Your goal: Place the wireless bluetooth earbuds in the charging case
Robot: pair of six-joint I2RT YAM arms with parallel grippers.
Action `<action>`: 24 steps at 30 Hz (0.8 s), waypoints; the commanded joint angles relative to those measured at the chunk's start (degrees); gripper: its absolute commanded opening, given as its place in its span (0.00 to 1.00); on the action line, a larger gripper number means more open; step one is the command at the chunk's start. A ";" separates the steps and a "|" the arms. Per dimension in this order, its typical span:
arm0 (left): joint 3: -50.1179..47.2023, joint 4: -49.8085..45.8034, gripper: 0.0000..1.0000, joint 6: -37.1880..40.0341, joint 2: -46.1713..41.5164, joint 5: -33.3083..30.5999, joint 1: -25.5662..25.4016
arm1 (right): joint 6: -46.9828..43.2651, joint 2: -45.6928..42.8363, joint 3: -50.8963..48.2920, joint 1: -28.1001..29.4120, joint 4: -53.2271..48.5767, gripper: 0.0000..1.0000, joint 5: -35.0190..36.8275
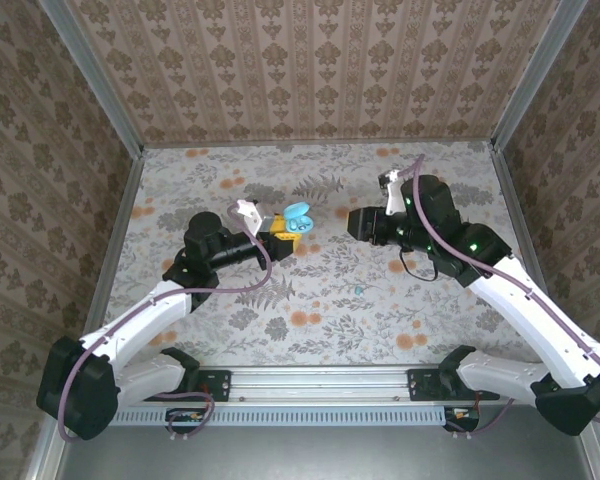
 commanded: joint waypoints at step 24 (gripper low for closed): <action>-1.92 1.68 0.37 0.15 -1.10 4.54 -0.95 | 5.25 3.70 -27.57 -2.59 2.26 0.37 -0.85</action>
